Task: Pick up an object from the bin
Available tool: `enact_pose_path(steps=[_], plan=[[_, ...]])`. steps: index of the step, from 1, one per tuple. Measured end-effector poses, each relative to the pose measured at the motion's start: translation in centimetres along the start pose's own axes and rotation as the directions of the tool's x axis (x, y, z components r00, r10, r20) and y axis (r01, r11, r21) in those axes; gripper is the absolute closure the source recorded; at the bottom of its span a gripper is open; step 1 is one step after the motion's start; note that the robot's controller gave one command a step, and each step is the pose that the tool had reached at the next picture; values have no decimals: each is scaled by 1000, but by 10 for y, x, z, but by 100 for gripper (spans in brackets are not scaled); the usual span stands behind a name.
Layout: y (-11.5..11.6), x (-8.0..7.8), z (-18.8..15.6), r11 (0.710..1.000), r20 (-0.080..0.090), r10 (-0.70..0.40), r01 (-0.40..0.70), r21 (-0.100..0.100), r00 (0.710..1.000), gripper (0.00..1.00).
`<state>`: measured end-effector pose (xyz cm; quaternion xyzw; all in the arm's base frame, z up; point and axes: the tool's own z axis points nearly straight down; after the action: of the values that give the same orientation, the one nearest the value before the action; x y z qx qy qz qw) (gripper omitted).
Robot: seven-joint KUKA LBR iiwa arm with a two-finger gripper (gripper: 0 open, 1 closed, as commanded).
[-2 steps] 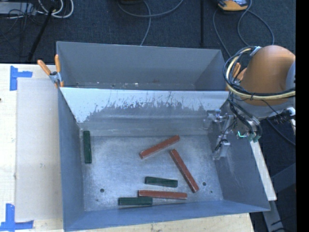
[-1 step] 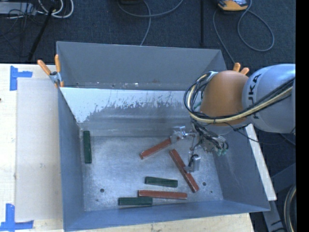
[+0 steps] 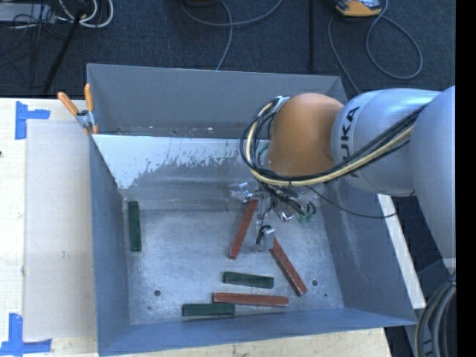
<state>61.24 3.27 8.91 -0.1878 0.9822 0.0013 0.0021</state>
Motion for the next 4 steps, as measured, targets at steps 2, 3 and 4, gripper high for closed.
enact_pose_path(steps=[2,3,4], plan=[[0,1,19,982,-4,-191,191,1,982,100],[0,1,19,982,-4,-191,191,1,982,0],[0,1,19,982,-3,-190,190,1,982,100]])
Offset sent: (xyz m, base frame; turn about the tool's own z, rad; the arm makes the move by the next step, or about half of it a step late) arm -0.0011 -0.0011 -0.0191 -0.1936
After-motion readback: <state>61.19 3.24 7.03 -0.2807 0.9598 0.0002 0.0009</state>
